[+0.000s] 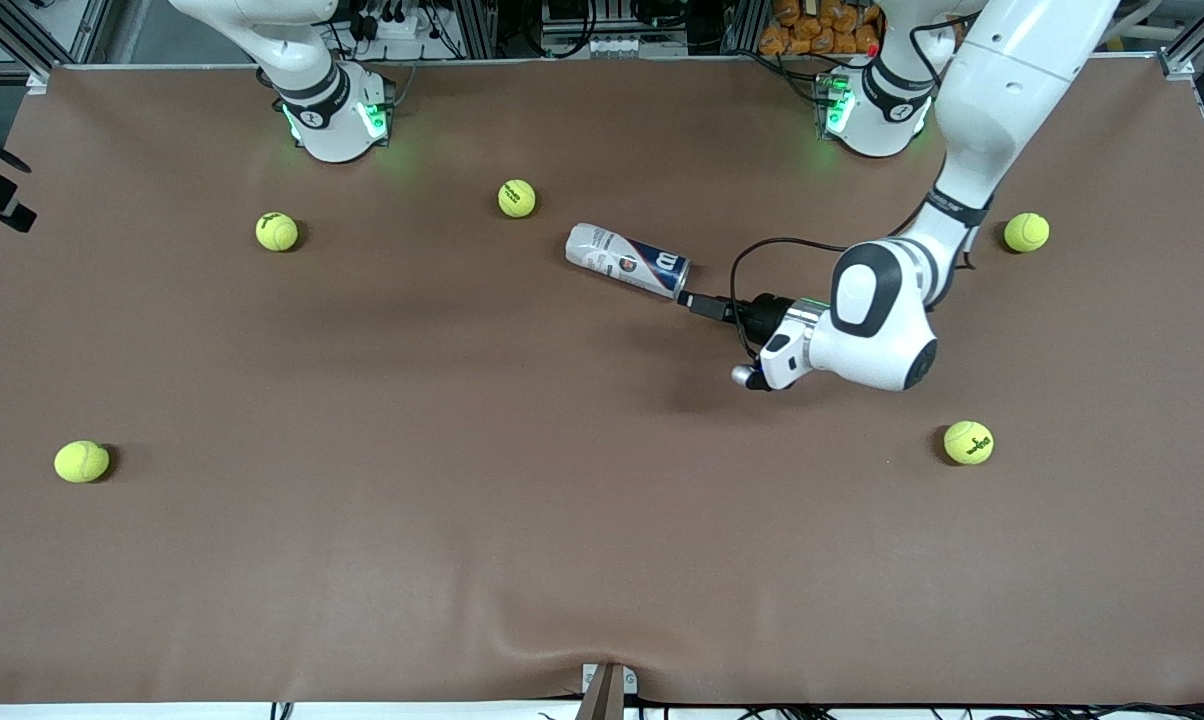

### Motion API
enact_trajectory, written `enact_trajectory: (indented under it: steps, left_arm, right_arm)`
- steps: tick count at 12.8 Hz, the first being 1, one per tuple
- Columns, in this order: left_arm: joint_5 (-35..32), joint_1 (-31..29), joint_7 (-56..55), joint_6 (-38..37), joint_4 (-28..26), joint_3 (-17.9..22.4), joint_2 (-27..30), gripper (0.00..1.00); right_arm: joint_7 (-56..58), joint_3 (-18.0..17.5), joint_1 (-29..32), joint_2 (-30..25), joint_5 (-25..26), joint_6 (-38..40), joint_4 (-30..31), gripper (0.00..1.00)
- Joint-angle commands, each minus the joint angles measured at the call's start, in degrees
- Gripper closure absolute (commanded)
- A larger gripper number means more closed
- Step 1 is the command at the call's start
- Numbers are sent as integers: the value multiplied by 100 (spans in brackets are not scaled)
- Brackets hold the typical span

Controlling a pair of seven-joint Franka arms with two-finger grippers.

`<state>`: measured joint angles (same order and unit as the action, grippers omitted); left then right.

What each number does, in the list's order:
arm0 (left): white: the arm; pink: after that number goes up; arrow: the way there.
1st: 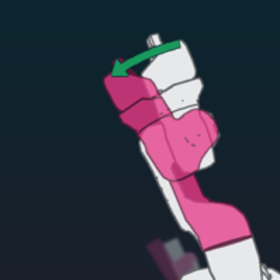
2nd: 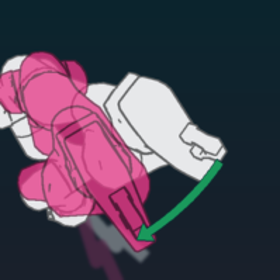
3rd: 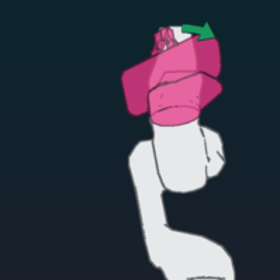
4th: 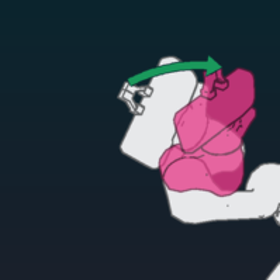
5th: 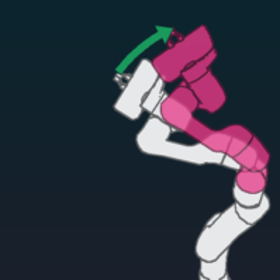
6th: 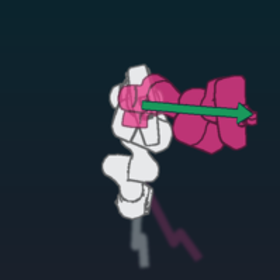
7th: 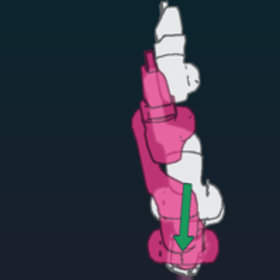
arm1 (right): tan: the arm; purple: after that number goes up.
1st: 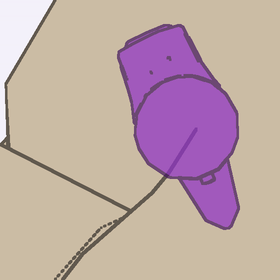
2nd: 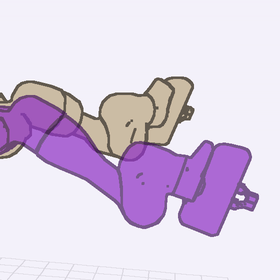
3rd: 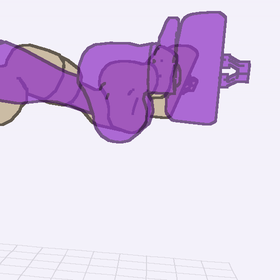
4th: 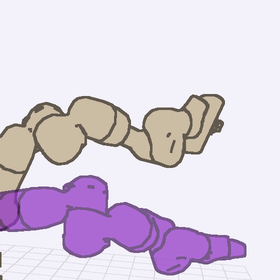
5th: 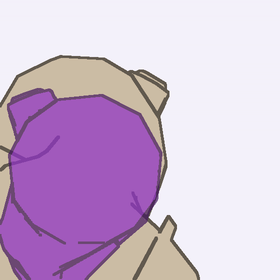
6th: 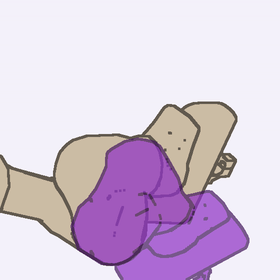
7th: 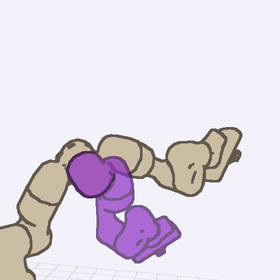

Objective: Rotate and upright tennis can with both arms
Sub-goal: 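Grasp the can's bottom end with the left gripper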

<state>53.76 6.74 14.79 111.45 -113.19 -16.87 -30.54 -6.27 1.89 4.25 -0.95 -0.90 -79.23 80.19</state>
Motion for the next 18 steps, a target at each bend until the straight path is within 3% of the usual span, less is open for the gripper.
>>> enact_trajectory:
  steps: [1,12,15,18]
  left_arm:
    - [397,11,638,202,-282,-1,-22,0]
    - [1479,108,2300,325,-651,-10,-593,0]
    - [1751,108,2362,325,-766,-80,-593,14]
    - [1971,143,2371,325,-853,-98,-593,34]
  right_arm:
    - [-94,-39,67,-2,-15,-31,-12,0]
    - [-85,-66,5,-11,-41,4,-3,0]
    - [-59,-57,14,-11,-41,4,-12,0]
    - [-77,-66,14,-2,-50,4,-12,0]
